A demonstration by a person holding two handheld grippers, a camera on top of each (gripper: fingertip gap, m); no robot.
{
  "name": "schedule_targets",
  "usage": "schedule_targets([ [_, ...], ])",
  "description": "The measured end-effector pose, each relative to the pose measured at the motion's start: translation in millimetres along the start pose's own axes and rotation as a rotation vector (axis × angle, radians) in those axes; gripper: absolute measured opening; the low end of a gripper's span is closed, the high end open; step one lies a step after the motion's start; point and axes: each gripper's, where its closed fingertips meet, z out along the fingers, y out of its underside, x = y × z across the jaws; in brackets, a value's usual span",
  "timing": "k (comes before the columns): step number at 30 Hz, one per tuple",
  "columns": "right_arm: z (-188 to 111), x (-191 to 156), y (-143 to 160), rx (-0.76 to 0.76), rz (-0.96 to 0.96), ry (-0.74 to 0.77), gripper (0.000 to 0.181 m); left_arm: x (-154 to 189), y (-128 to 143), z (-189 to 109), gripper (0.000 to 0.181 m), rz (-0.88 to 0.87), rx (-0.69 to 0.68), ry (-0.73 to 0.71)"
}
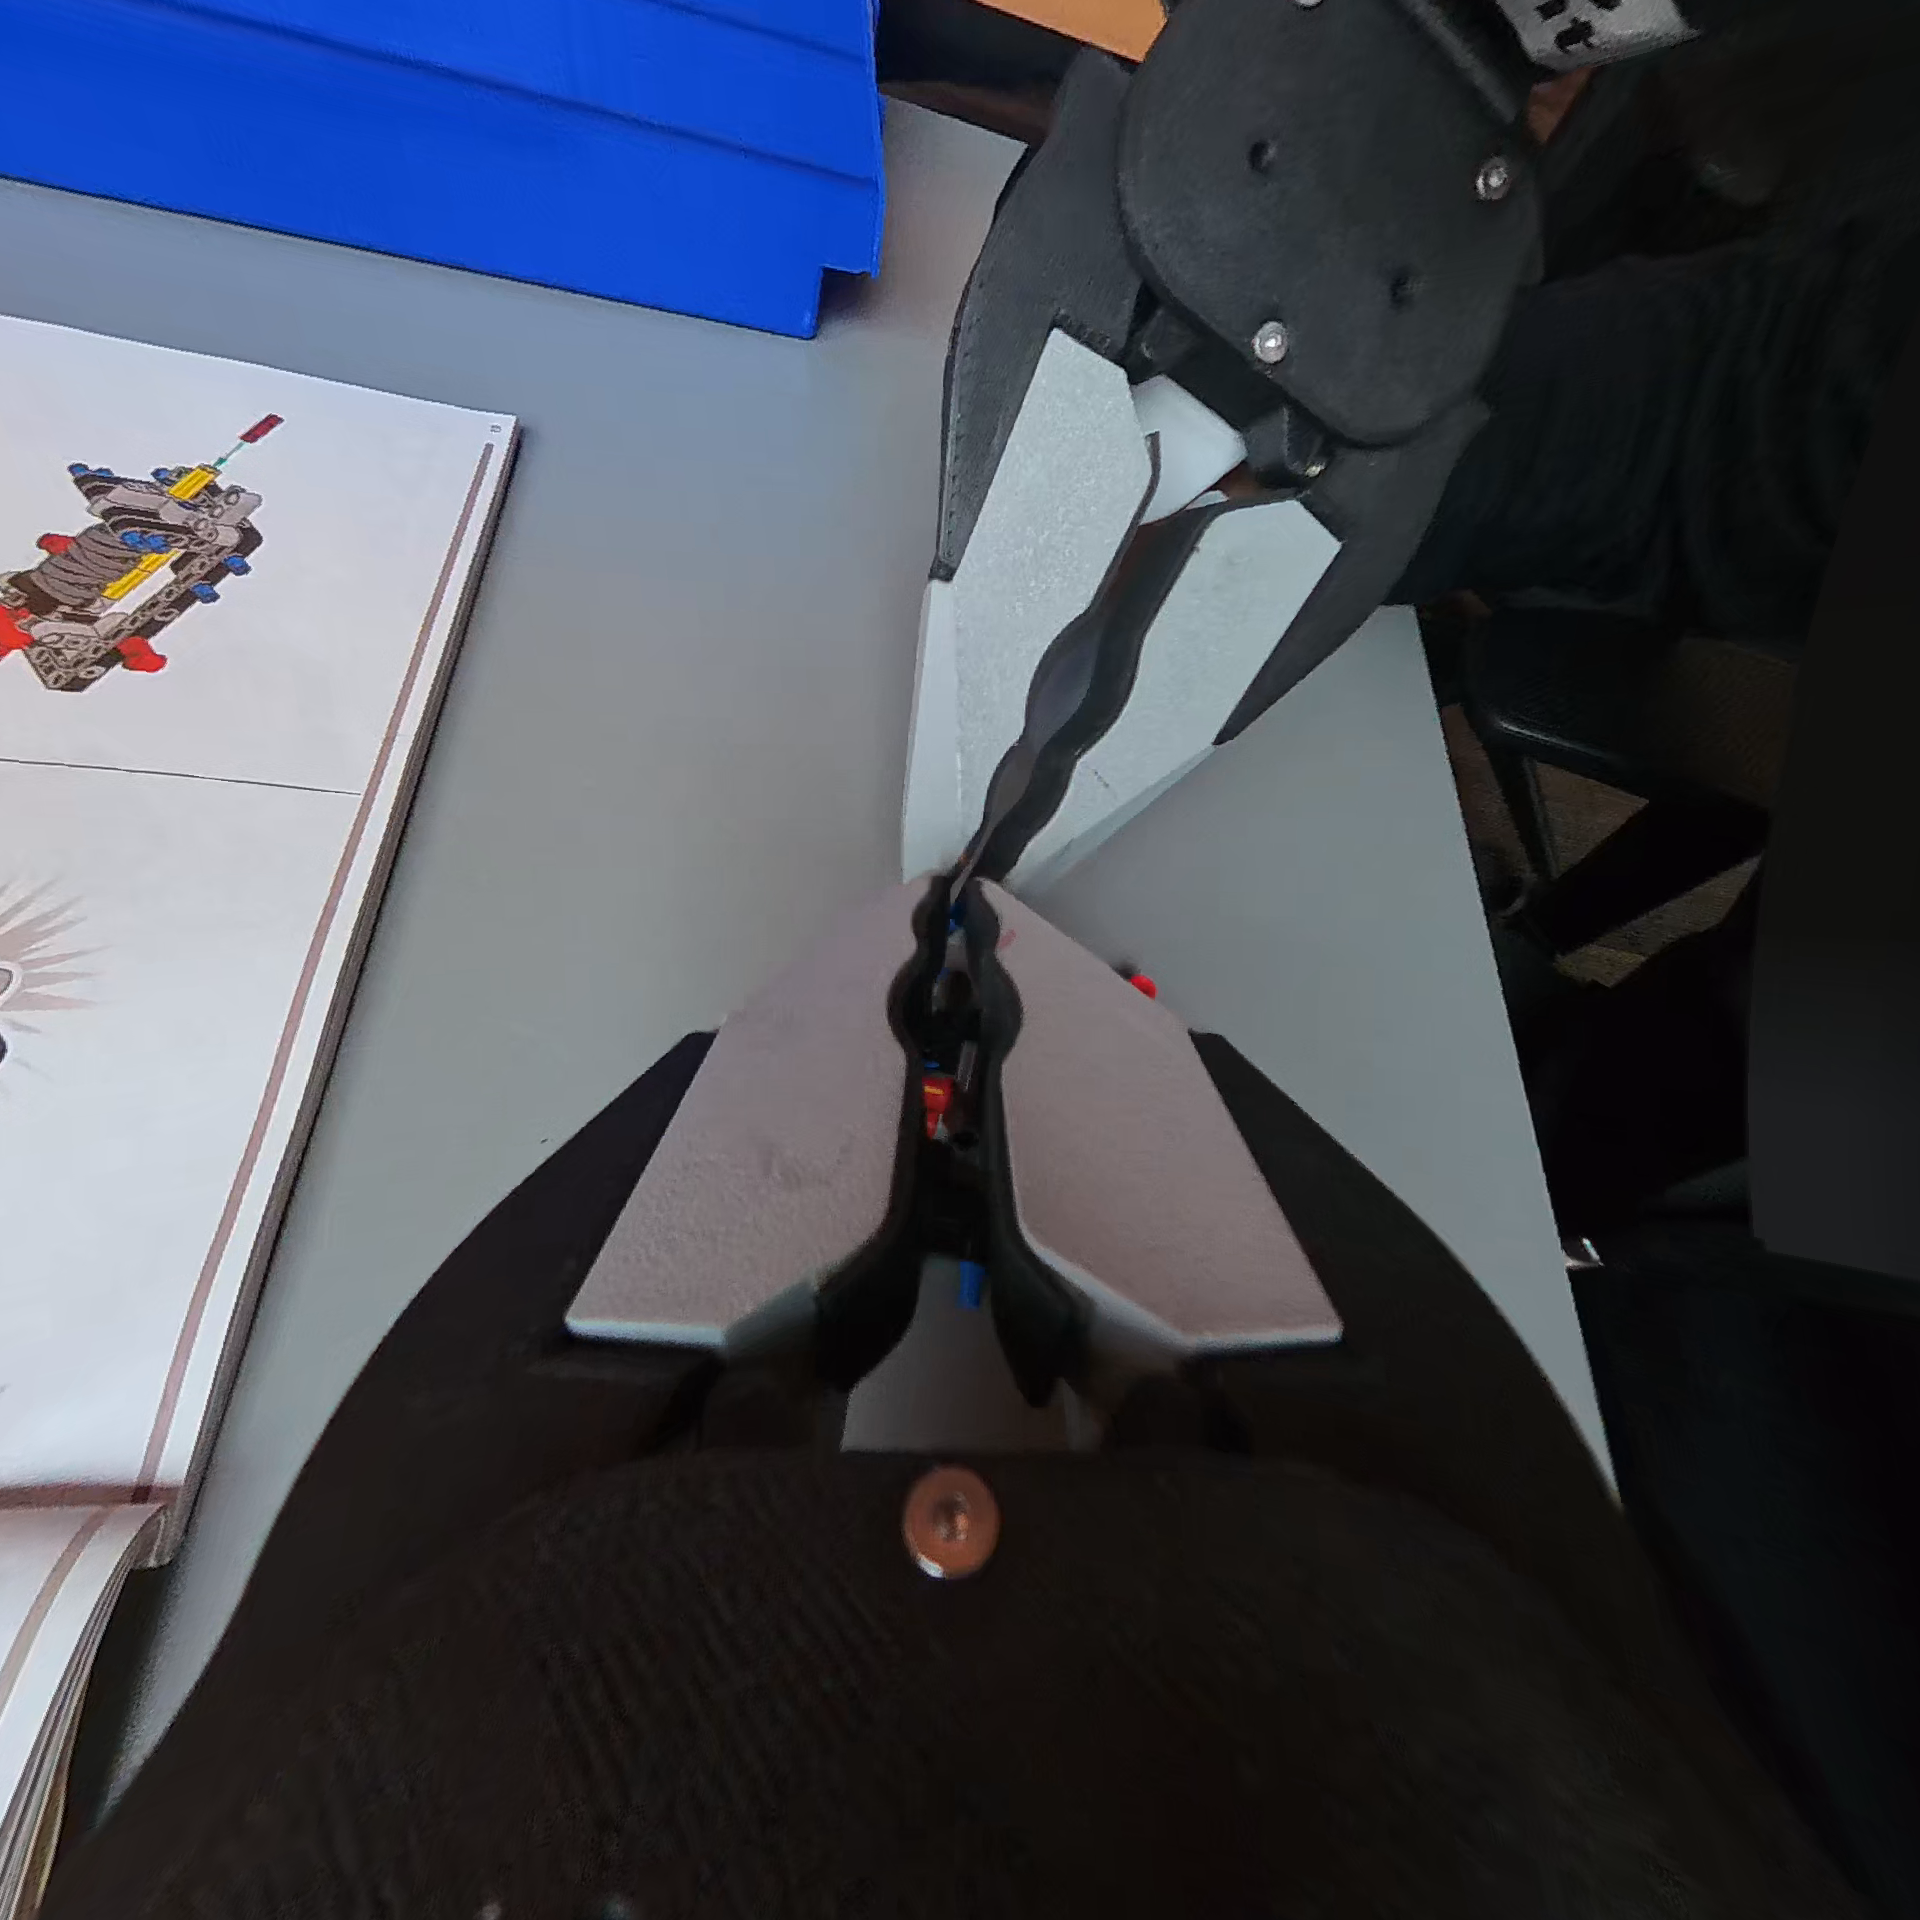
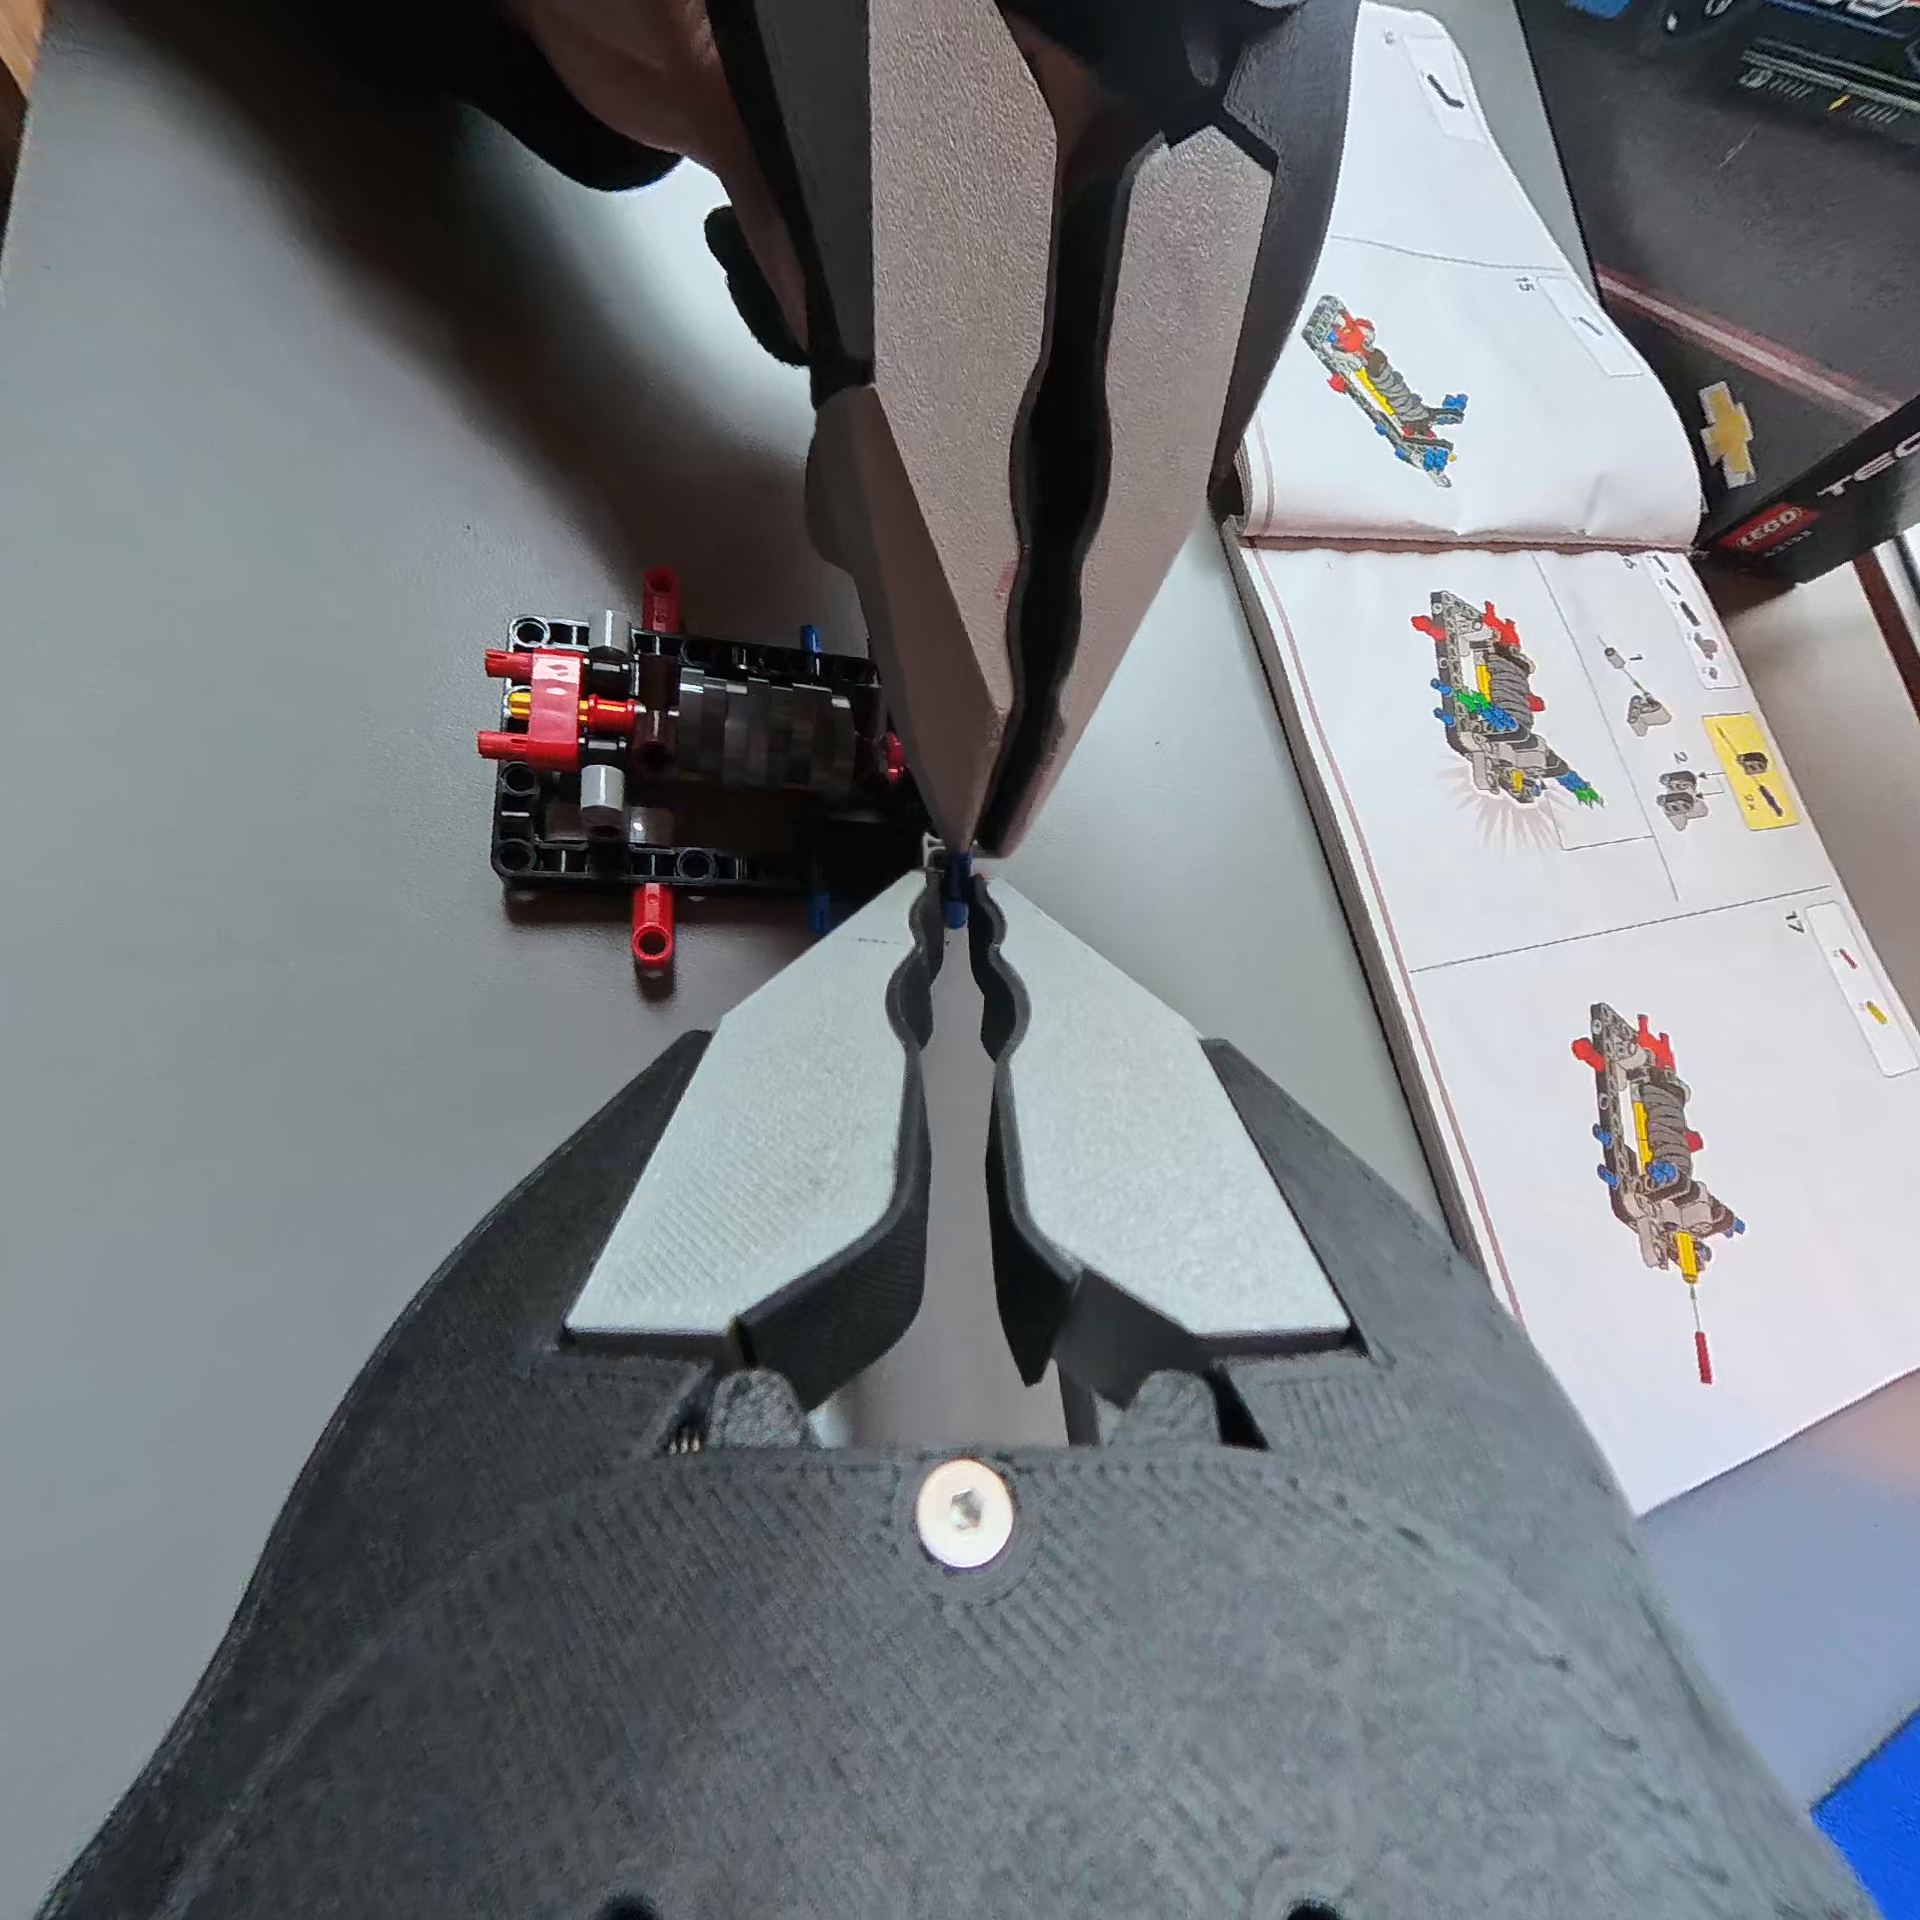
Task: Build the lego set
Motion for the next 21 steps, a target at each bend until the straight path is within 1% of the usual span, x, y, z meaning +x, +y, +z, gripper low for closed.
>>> schedule_targets([
  [5,-3,4,2,0.008,0.021,0.002,0.001,-7,6,-2,0.0,0.0,-0.024,-0.021],
  [7,-4,4,2,0.01,0.025,0.0,0.001,-8,8,-3,0.005,0.009,-0.044,-0.025],
  [11,-4,3,2,0.012,0.029,-0.017,0.001,0,6,-4,0.009,0.043,-0.061,0.011],
  [13,-4,1,-1,0.018,0.014,-0.011,0.001,1,8,-1,0.005,0.07,-0.077,-0.001],
  [16,-6,0,-5,0.034,0.011,-0.012,0.001,0,15,4,0.004,0.095,-0.122,-0.023],
  [19,-7,0,-6,0.05,0.025,-0.025,0.001,1,13,5,0.002,0.125,-0.108,-0.038],
  [21,-7,0,-5,0.045,0.027,-0.025,0.001,0,10,4,0.003,0.138,-0.096,-0.05],
])
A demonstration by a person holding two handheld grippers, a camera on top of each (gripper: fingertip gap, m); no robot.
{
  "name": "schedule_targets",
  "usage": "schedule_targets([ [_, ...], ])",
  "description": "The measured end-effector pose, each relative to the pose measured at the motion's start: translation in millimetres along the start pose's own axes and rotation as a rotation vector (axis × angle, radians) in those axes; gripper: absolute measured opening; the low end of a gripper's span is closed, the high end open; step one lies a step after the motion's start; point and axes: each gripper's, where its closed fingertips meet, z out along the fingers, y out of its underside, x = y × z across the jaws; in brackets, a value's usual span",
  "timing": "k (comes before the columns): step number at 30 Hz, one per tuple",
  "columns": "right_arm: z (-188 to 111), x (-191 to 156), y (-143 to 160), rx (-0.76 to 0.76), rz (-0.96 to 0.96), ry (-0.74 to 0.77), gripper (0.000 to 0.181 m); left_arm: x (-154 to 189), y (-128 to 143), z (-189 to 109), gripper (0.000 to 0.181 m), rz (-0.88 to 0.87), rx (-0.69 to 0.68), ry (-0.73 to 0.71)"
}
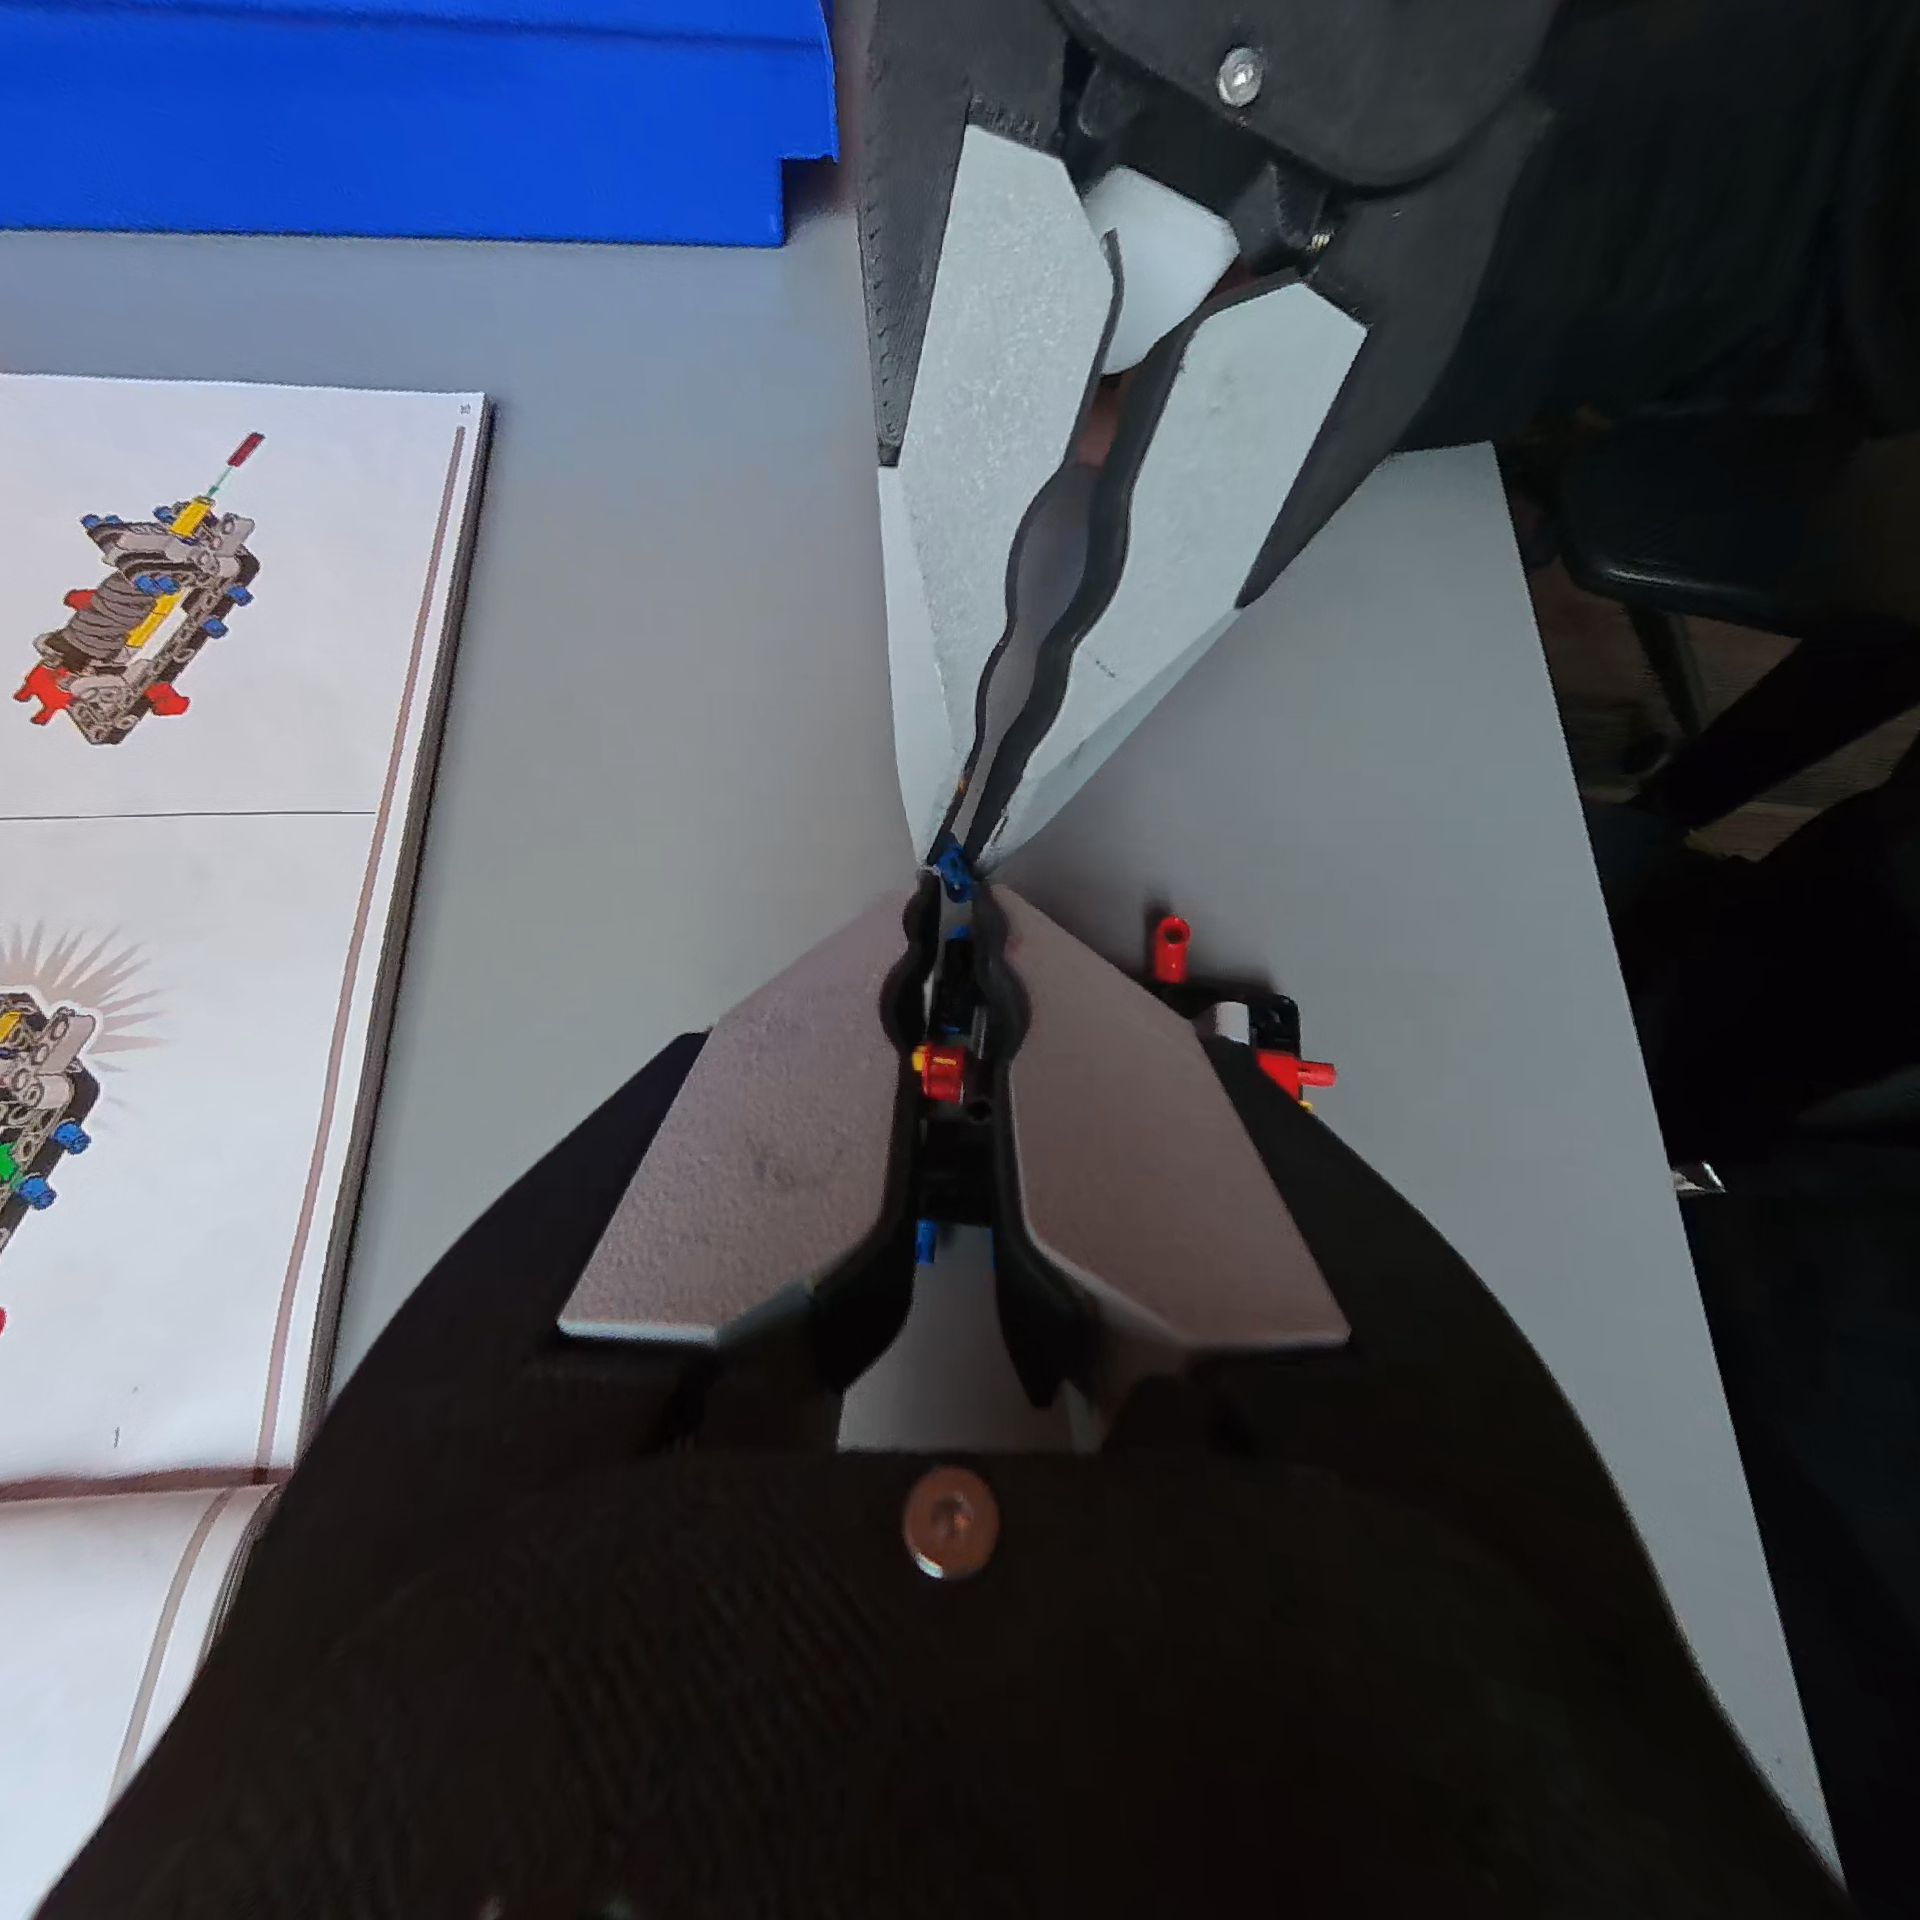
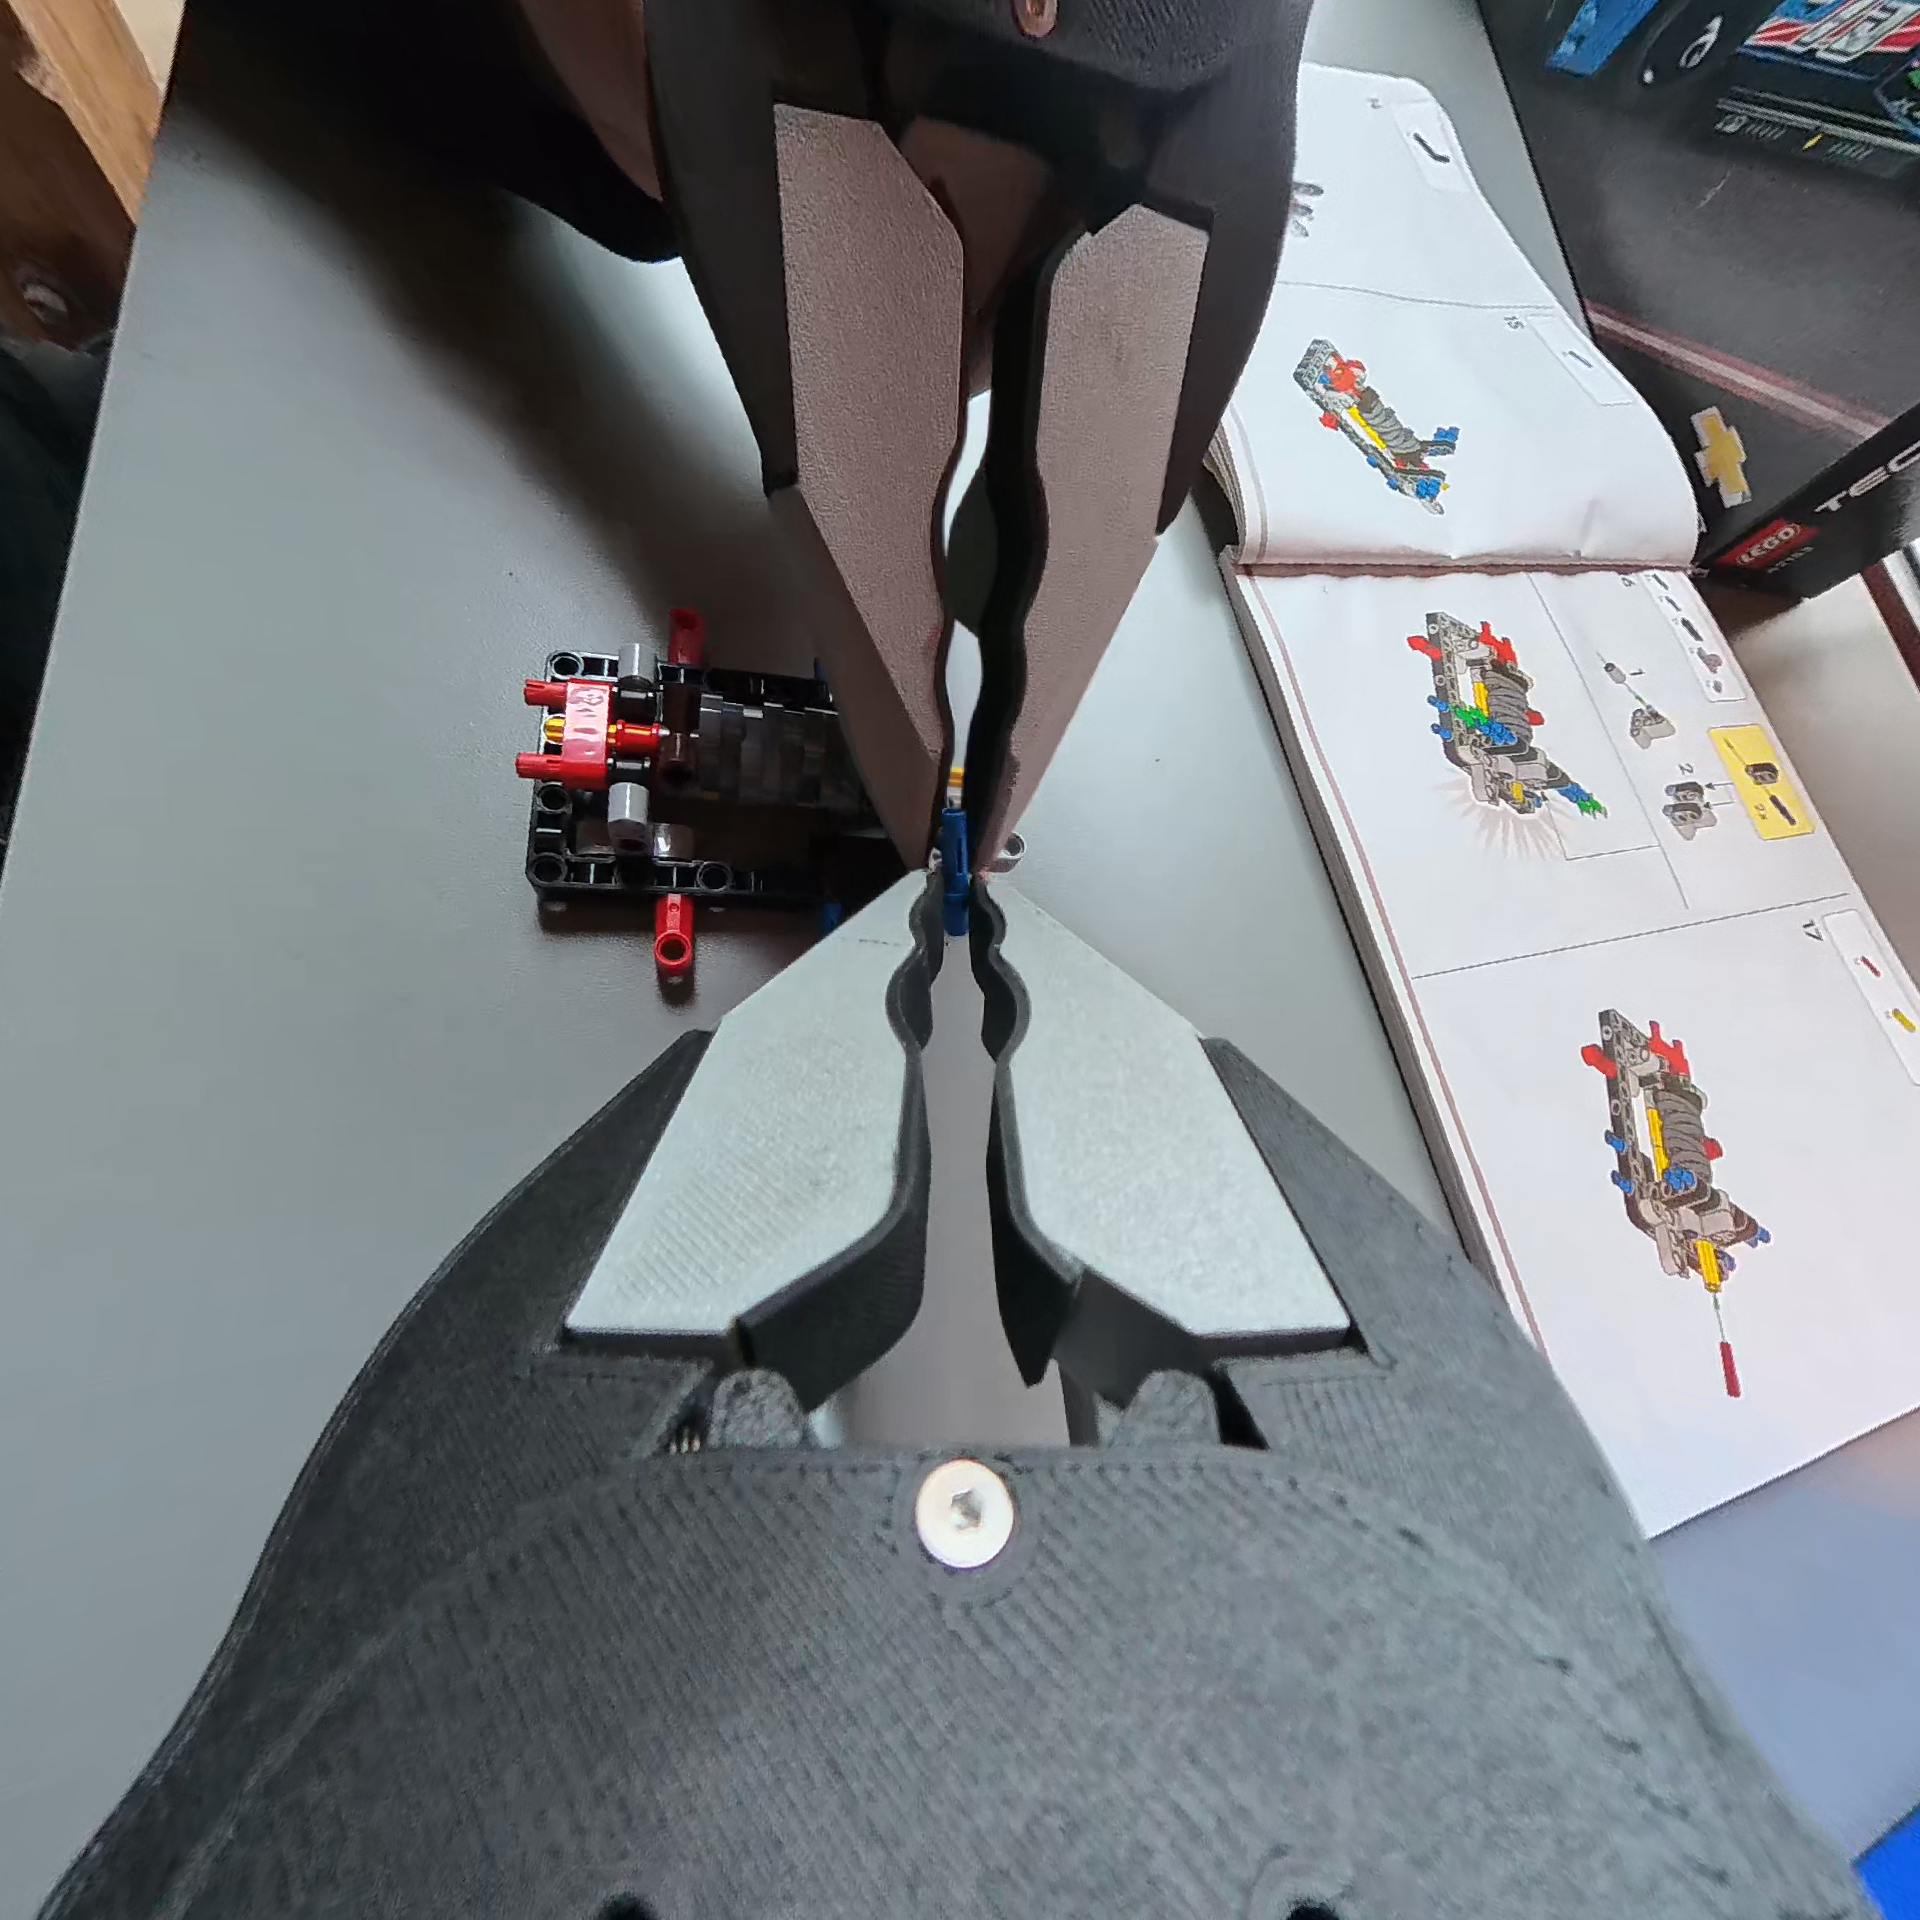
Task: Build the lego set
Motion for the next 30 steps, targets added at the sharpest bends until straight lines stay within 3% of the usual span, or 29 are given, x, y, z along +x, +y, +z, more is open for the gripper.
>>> schedule_targets([
  [14,-3.0,0.2,-4.3,0.031,0.002,-0.003,0.001,0.8,-2.5,-2.5,0.001,-0.025,0.043,0.023],
  [18,0.7,0.5,1.8,-0.012,-0.027,0.019,0.001,-1.1,-7.8,-5.3,0.01,-0.054,0.067,0.017],
  [24,-0.1,0.2,0.1,-0.001,-0.008,0.009,0.001,-1.0,-2.9,-1.6,0.002,-0.036,0.041,0.003],
  [30,-5.2,-1.6,-8.1,0.08,0.016,-0.028,0.001,3.0,-8.1,-7.9,0.002,-0.033,0.078,0.05],
])
